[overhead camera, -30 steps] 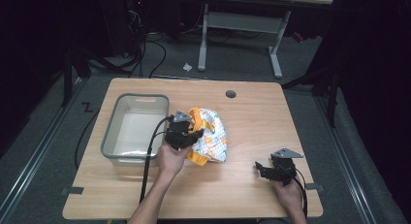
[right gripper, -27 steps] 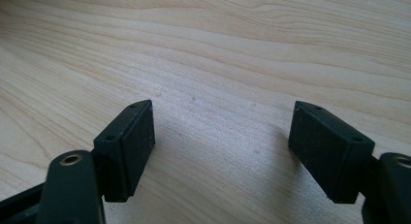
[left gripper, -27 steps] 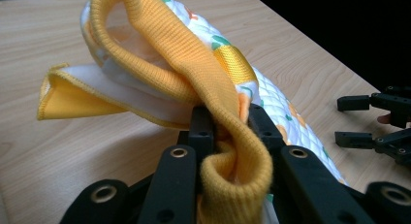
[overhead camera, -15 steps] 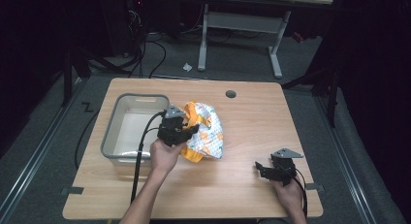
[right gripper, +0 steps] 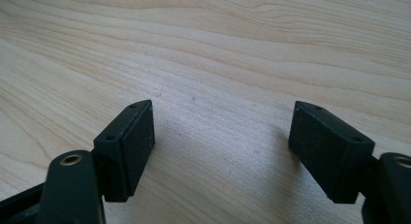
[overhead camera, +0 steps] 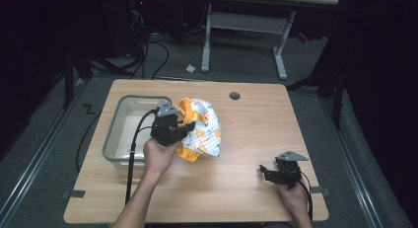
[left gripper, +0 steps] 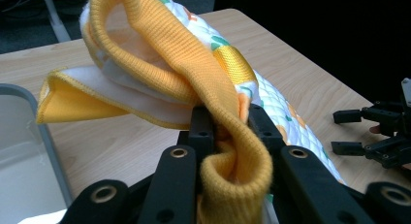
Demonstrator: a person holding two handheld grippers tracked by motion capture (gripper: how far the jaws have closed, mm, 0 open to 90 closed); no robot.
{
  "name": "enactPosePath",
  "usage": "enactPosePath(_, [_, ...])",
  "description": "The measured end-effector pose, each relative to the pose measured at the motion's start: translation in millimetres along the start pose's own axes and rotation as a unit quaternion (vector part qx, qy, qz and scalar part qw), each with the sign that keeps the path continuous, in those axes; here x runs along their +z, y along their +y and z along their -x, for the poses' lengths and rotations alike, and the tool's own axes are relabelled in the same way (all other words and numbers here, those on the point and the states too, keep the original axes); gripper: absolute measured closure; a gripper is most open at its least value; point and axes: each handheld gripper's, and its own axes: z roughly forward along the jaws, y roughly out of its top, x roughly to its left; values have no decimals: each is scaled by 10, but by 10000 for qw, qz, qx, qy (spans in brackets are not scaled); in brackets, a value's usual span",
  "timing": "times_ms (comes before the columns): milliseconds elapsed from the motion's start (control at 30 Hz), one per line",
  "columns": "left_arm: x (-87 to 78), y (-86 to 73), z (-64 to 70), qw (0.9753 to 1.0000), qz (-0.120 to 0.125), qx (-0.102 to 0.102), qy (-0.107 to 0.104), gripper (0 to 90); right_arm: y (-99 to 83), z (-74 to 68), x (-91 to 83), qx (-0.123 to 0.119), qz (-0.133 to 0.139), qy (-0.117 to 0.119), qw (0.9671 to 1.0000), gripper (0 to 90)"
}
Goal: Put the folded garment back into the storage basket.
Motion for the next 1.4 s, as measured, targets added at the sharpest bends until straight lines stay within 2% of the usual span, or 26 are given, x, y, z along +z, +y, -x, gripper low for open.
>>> enactPosePath(100, [-44, 12, -38, 10000, 30, -37, 0, 766, 0, 0, 0, -2, 2, -1, 10000, 251])
enactPosePath(400, [-212, 61, -116, 9998, 143, 52, 149, 765, 0, 0, 0, 0, 2, 0, 10000, 251])
enactPosePath(833, [-376, 41, -281, 9992, 137, 77, 370, 765, 0, 0, 0, 0, 2, 0, 10000, 251])
enactPosePath(1033, [-450, 31, -369, 9987, 70, 43, 494, 765, 0, 0, 0, -3, 2, 0, 10000, 251])
enactPosePath(1233, [-528, 45, -463, 9984, 112, -55, 546, 765, 0, -1, -1, 7, -5, -1, 10000, 251])
enactPosePath(1400, [-592, 38, -519, 9981, 90, -60, 599, 764, 0, -1, 0, 8, -5, -1, 10000, 252])
